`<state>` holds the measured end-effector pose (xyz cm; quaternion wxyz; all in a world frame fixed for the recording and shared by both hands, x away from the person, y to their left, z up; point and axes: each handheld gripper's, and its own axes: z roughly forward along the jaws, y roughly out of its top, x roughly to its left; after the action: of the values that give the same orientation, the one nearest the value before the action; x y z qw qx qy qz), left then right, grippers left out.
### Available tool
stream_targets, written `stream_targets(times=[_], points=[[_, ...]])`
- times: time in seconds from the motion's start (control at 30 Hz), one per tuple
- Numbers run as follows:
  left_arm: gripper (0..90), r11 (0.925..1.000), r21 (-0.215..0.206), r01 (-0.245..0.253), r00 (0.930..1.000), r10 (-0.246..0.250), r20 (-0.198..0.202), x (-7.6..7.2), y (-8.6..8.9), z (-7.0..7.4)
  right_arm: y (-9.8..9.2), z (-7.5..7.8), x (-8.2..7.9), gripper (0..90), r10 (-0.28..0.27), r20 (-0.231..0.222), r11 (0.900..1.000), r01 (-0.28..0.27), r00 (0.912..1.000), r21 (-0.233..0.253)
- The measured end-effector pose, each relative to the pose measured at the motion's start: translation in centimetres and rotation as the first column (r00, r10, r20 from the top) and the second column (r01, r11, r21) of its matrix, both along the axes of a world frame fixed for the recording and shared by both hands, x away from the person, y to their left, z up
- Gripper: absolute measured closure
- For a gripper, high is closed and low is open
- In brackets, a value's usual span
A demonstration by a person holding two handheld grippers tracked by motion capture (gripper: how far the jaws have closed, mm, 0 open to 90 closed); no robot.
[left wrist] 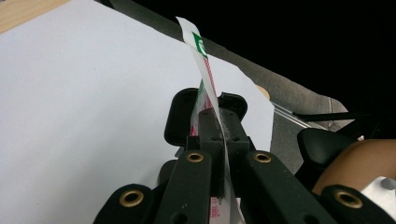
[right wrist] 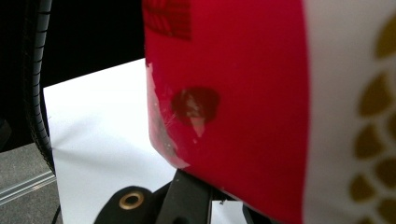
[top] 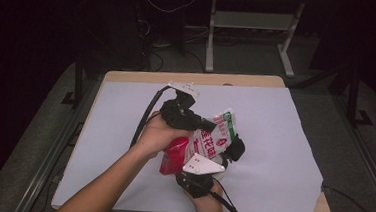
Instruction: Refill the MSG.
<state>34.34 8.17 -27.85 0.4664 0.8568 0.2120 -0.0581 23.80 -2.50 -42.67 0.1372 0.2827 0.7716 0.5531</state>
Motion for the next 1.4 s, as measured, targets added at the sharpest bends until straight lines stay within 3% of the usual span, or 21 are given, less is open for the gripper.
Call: stream_targets(times=[1.4], points=[[90.0, 0.9999, 0.014, -0.007, 1.0, 0.007, -0.004, 0.26, -0.38, 0.31, 0.03, 0.23, 0.08, 90.0, 0.0, 0.008, 1.0, 0.0, 1.0, 0.014]])
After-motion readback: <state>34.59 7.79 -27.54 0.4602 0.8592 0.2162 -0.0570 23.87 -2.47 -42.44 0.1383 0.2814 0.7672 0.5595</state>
